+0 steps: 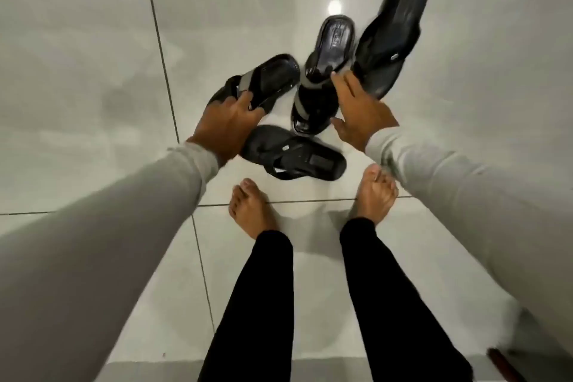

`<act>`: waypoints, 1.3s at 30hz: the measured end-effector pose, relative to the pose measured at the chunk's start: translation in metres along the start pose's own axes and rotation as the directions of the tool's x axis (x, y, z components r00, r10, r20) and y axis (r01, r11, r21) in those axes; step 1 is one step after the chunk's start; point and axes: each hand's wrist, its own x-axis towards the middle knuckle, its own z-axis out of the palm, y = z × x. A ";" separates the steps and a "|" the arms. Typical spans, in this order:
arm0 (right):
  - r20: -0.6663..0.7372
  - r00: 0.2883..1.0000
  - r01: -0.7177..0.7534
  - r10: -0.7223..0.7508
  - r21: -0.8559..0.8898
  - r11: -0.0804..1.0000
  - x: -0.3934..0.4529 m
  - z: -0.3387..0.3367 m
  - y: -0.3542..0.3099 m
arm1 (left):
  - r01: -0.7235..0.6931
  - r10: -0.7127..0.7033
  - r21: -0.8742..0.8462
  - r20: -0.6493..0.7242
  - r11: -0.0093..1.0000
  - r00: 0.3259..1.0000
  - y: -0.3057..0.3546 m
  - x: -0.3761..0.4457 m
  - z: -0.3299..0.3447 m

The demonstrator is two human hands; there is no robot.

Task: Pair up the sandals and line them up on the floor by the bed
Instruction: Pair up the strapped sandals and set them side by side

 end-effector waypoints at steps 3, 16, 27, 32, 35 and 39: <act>0.021 0.998 -0.052 0.053 -0.054 0.997 0.052 0.024 -0.003 | -0.139 0.132 0.080 0.093 0.987 0.987 -0.027 0.041 0.021; -0.108 0.993 0.026 -0.039 -0.119 0.993 0.176 0.029 -0.044 | 0.557 -0.516 -0.250 0.214 0.792 0.829 -0.149 0.069 0.054; -0.089 0.961 0.250 -0.263 -0.134 0.959 0.231 0.020 -0.143 | 0.504 -0.533 -0.547 0.120 0.668 0.837 -0.211 0.063 0.052; -0.075 0.963 0.259 -0.260 -0.026 0.965 0.235 0.020 -0.143 | 0.490 -0.452 -0.475 0.201 0.730 0.869 -0.208 0.079 0.045; -0.069 0.963 0.266 -0.260 0.080 0.961 0.227 0.020 -0.144 | 0.472 -0.422 -0.408 0.212 0.782 0.882 -0.195 0.076 0.053; -0.326 0.936 0.169 -0.133 0.085 0.982 0.194 0.027 -0.132 | 0.451 -0.465 -0.528 0.115 0.720 0.878 -0.174 0.068 0.064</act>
